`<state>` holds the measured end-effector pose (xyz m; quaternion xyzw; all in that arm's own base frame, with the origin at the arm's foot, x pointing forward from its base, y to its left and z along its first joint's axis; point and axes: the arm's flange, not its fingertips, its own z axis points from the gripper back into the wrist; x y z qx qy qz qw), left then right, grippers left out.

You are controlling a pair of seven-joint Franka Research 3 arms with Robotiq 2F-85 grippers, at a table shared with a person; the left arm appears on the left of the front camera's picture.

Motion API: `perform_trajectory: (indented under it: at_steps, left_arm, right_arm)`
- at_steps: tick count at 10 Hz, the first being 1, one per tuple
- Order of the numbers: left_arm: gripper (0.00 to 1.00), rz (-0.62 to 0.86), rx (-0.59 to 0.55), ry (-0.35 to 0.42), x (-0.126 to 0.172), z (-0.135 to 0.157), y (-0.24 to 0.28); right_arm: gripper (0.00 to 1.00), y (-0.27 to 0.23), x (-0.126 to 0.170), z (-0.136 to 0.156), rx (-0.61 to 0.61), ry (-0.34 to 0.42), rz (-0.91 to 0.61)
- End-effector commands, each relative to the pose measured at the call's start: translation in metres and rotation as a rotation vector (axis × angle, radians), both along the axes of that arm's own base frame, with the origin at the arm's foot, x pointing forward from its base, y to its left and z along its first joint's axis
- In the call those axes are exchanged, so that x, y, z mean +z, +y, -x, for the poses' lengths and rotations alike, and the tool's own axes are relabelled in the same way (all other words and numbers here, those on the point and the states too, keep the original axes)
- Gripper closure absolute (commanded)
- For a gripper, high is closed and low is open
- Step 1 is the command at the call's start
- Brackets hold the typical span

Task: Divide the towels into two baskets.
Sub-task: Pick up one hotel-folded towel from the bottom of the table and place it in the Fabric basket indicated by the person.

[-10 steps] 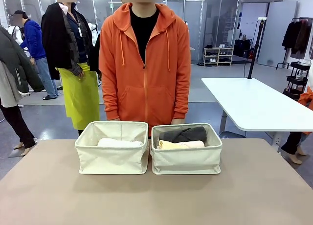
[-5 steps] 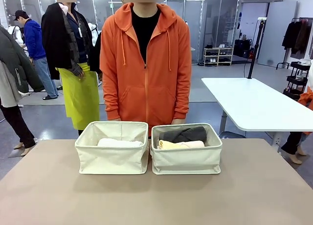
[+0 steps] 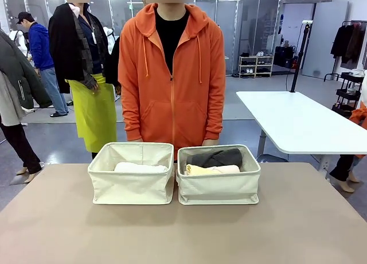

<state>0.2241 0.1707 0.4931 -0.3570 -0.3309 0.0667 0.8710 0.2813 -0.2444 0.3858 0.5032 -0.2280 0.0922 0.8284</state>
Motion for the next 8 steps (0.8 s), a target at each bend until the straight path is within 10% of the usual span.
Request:
perform_trajectory:
  at_steps: [1, 8]
  left_arm:
    - [0.0, 0.001, 0.007, -0.01, -0.0005, -0.0053, 0.0017]
    - [0.0, 0.001, 0.007, -0.01, -0.0005, -0.0053, 0.0017]
  right_arm:
    - [0.0, -0.0001, 0.0047, 0.0002, -0.005, -0.005, -0.014]
    - [0.0, -0.0001, 0.0047, 0.0002, -0.005, -0.005, -0.014]
